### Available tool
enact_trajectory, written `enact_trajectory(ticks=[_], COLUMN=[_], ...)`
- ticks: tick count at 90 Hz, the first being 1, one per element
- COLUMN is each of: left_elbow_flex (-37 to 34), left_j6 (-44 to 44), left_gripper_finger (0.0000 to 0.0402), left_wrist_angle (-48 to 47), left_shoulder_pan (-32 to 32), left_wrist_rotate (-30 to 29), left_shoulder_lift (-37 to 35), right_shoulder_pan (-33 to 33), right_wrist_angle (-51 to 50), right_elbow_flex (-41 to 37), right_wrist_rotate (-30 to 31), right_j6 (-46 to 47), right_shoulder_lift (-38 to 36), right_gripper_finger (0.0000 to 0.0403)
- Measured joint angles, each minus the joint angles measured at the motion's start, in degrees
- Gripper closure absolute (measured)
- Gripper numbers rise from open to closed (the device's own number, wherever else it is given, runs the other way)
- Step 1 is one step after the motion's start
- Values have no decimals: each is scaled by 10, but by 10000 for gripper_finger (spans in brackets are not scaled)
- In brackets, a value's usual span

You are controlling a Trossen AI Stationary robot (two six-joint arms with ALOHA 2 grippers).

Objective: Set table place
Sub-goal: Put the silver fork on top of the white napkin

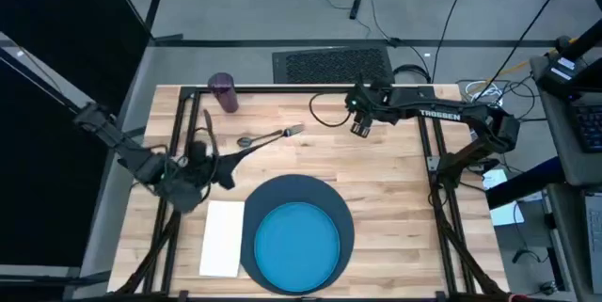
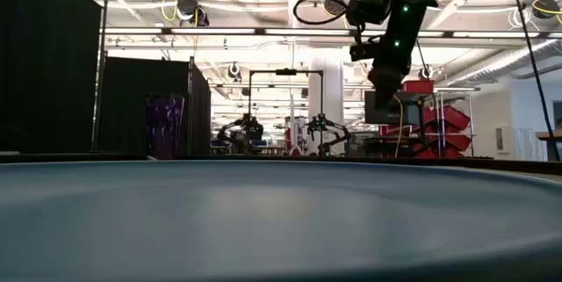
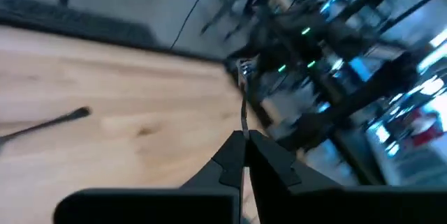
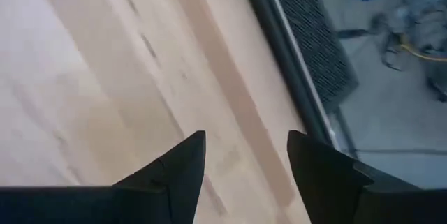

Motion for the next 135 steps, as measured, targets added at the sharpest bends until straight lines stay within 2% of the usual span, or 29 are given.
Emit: enact_trajectory(ticks=[7,15,40,56,80,93,102,118,135], left_elbow_flex=[0,0,0,0,35,67,88,91,91], left_j6=[-12,-20,-63,-180,-414,-431,-422,-422,-418], left_gripper_finger=[401,401,401,401,401,401,401,401,401], left_wrist_angle=[1,-3,-8,-12,-80,-77,-76,-80,-100], left_shoulder_pan=[-17,-19,-54,-112,-236,-276,-282,-255,-208], left_wrist_rotate=[-20,-14,107,164,166,142,137,198,197], left_shoulder_lift=[13,15,35,109,236,276,295,325,337], right_shoulder_pan=[0,0,0,3,39,75,100,134,160], right_wrist_angle=[3,4,-4,-7,-9,-22,-28,-35,-41], right_elbow_flex=[0,0,0,0,0,0,0,0,0], right_wrist_rotate=[-27,-36,-39,-76,-80,-81,-81,-80,-80], right_j6=[-2,-1,21,56,106,138,157,185,197], right_shoulder_lift=[0,0,0,0,0,0,0,0,0], right_gripper_finger=[215,215,215,215,215,215,215,215,215])
